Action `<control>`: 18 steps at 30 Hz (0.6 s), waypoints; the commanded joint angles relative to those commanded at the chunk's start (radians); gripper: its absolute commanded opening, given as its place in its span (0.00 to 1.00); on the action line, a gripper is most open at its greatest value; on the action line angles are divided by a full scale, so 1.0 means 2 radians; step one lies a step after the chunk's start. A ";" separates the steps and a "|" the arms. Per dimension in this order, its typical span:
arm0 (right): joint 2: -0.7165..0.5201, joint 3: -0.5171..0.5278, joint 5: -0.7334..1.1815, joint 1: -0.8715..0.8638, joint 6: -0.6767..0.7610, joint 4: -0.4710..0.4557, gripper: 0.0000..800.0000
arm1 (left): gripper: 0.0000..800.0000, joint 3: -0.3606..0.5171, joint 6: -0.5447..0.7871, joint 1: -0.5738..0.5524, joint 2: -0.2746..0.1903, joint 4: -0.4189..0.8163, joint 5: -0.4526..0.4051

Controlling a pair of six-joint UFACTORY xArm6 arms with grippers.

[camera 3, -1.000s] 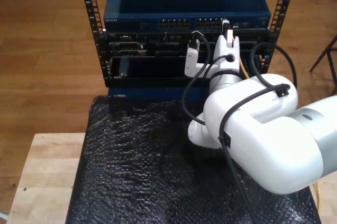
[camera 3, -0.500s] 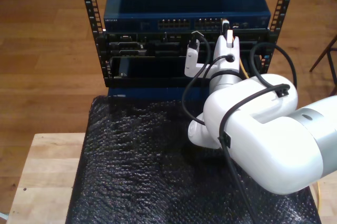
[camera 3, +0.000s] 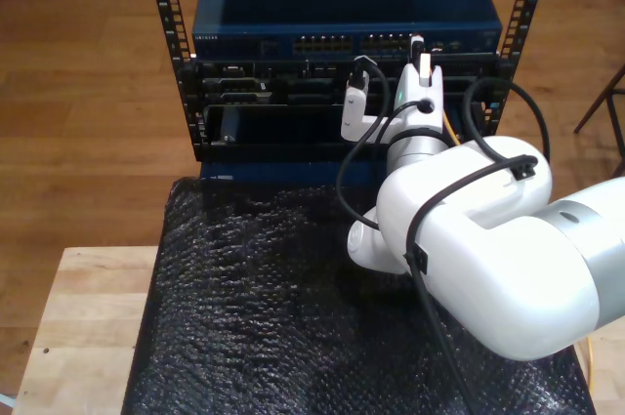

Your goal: Grab the cable and plug it in

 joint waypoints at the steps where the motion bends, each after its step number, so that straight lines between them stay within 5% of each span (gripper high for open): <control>1: 0.000 0.000 0.000 0.000 0.000 -0.001 0.00 | 1.00 -0.001 0.000 0.000 0.000 0.000 0.000; 18: -0.001 -0.010 0.015 -0.001 0.000 -0.001 0.00 | 1.00 0.000 0.000 0.000 0.000 0.000 0.000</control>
